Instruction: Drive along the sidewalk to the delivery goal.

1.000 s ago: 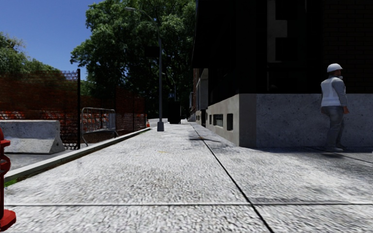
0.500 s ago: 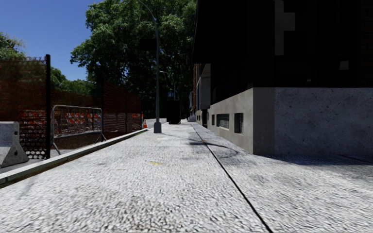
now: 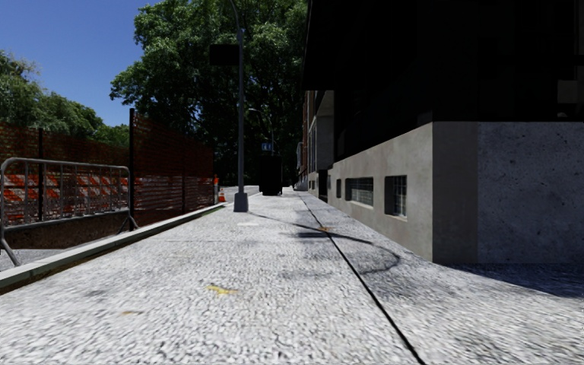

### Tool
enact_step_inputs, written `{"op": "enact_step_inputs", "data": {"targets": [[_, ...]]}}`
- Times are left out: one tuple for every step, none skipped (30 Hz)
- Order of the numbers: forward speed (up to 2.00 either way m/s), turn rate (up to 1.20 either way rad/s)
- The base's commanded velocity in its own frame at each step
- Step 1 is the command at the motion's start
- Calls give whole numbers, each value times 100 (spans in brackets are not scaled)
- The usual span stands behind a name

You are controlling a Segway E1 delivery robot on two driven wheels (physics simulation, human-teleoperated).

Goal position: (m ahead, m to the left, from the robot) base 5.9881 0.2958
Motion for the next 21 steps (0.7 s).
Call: {"op": "enact_step_inputs", "data": {"targets": [[200,0],[200,0],[200,0],[200,0],[200,0],[200,0],[200,0],[200,0],[200,0],[200,0],[200,0],[200,0],[200,0],[200,0],[200,0],[200,0],[200,0],[200,0],[200,0],[200,0],[200,0]]}}
